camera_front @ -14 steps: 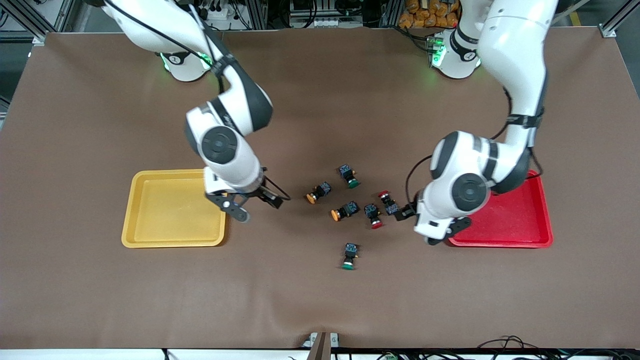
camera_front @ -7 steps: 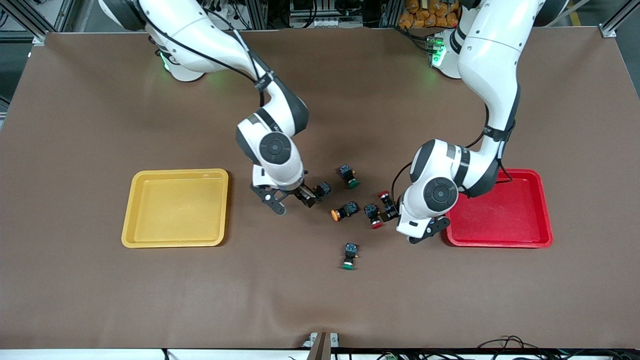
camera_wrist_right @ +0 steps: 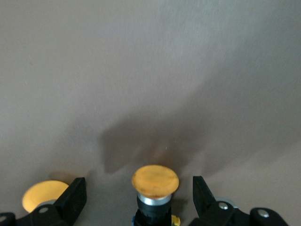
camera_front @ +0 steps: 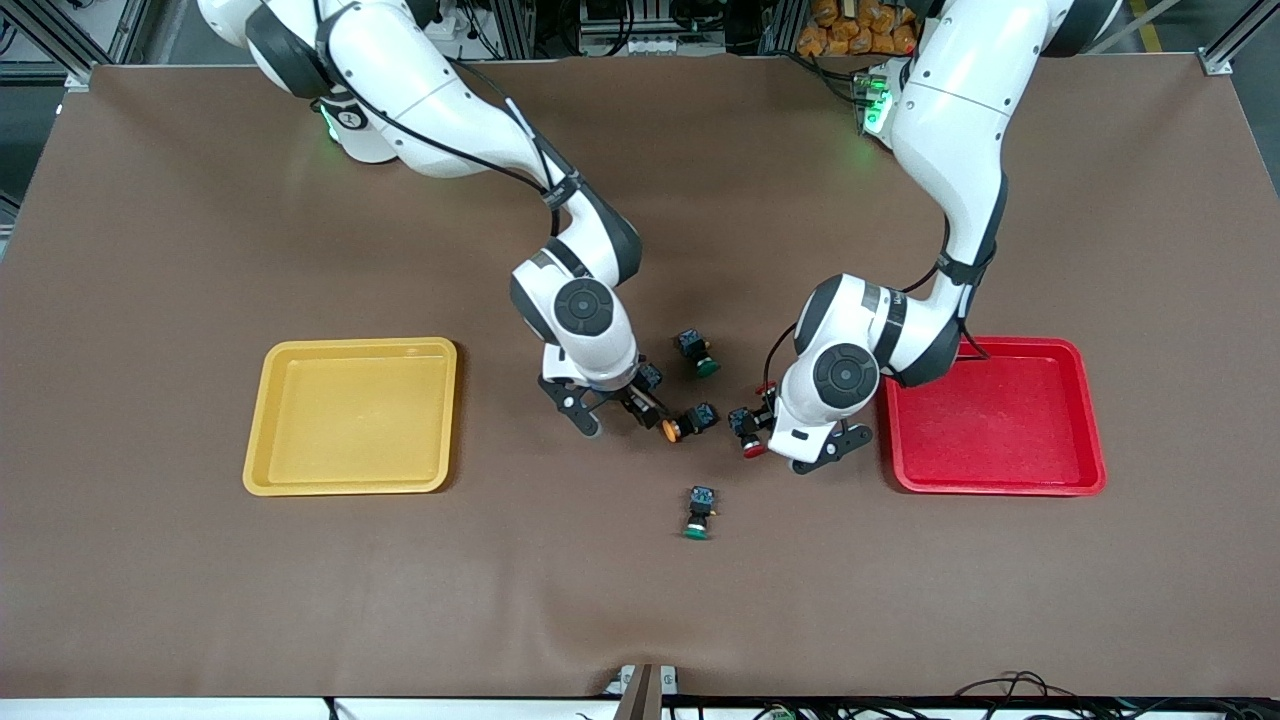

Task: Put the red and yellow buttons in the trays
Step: 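Grasp the red button with the left gripper while the right gripper grasps orange, then carry the red button into the red tray while the right gripper carries orange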

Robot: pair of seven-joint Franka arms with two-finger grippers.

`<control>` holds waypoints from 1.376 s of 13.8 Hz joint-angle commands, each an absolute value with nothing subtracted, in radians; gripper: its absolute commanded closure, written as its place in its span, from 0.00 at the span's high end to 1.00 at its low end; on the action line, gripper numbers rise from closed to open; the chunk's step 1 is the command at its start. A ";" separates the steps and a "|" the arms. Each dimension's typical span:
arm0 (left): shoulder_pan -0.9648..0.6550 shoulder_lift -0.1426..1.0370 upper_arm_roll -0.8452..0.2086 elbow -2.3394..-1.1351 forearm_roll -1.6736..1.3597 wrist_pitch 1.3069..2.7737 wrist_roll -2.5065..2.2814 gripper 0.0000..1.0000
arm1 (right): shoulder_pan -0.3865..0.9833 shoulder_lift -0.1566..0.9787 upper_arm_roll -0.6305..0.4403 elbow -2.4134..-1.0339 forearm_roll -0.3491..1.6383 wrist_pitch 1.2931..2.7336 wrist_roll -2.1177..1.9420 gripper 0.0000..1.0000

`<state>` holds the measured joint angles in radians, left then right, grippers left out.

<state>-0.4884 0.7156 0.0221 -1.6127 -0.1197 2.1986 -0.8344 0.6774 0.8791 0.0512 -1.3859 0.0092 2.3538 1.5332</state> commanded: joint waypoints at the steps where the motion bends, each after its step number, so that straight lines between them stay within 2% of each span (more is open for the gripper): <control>1: -0.499 0.706 0.034 -1.631 -0.121 2.221 -0.851 1.00 | 0.692 0.897 0.043 -1.345 0.023 2.341 1.551 0.58; 2: -0.500 0.706 0.034 -1.632 -0.121 2.223 -0.851 1.00 | 0.690 0.897 0.044 -1.345 0.046 2.341 1.546 0.26; 3: -0.500 0.706 0.034 -1.637 -0.120 2.229 -0.851 0.99 | 0.692 0.899 0.043 -1.345 0.066 2.345 1.542 0.04; 4: -0.502 0.706 0.034 -1.644 -0.111 2.241 -0.851 0.96 | 0.692 0.900 0.043 -1.345 0.066 2.344 1.539 0.00; 9: -0.500 0.706 0.032 -1.660 -0.091 2.267 -0.851 0.79 | 0.677 0.891 0.043 -1.347 0.067 2.327 1.506 0.00; 11: -0.500 0.706 0.032 -1.663 -0.091 2.272 -0.851 0.75 | 0.649 0.878 0.046 -1.329 0.068 2.233 1.496 0.00; 15: -0.502 0.704 0.032 -1.681 -0.091 2.305 -0.851 0.75 | 0.580 0.844 0.046 -1.262 0.072 2.039 1.344 0.00; 17: -0.502 0.704 0.032 -1.687 -0.091 2.319 -0.851 0.65 | 0.508 0.807 0.073 -1.262 0.103 2.005 1.216 0.00; 19: -0.502 0.703 0.031 -1.687 -0.091 2.319 -0.853 0.42 | 0.450 0.778 0.074 -1.264 0.103 1.959 1.110 0.00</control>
